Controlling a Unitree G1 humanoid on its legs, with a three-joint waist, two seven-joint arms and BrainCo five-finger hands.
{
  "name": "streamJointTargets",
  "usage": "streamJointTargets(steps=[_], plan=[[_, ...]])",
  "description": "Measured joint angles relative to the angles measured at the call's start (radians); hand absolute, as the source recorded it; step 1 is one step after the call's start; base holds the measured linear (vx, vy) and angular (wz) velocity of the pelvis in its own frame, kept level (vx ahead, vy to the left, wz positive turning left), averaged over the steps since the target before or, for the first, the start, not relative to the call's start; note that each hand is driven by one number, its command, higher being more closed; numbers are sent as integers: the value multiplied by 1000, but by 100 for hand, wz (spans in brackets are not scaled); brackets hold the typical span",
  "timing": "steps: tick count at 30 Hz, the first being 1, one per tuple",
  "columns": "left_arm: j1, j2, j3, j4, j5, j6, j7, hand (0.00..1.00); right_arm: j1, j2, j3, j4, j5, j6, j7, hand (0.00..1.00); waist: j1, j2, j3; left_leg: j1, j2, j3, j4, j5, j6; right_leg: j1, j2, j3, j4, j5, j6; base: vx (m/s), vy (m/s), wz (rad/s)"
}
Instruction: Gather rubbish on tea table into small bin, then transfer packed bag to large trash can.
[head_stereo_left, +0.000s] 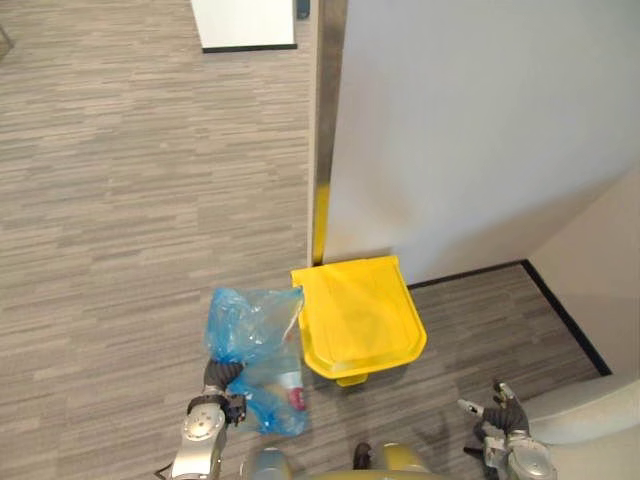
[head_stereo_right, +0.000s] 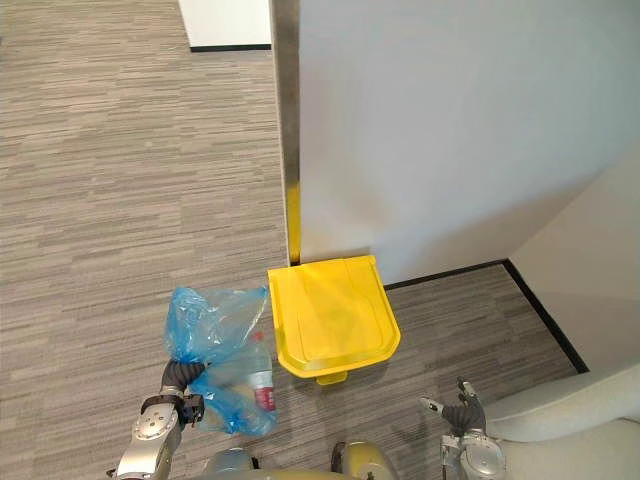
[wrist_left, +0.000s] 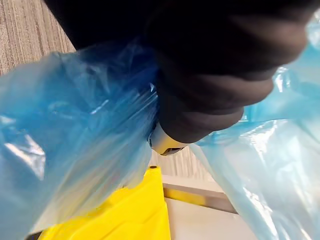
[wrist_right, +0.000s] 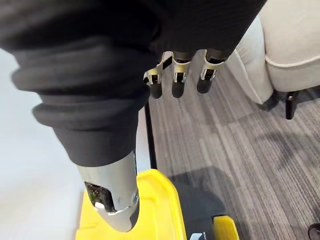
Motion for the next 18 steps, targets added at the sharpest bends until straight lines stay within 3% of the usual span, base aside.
streamJointTargets(steps=[7, 12, 18], plan=[[2, 10, 20, 1, 1, 0, 3, 100, 1, 10, -30, 10, 0, 0, -1, 0, 0, 21, -13, 42, -3, 42, -46, 2, -2, 15, 4, 24, -37, 16, 19, -13, 24, -12], [5, 10, 50, 3, 1, 0, 5, 100, -19, 10, -31, 43, -1, 2, -1, 0, 3, 37, -24, 66, 5, 85, -88, 17, -4, 19, 24, 57, -88, 68, 18, -61, 1, -23], [20, 10, 56, 9, 0, 0, 6, 100, -33, 11, -20, 47, -3, 8, -1, 0, 24, 26, -25, 31, 41, 123, -25, -15, 5, 5, 54, 102, -144, 120, 20, -134, 22, -30]])
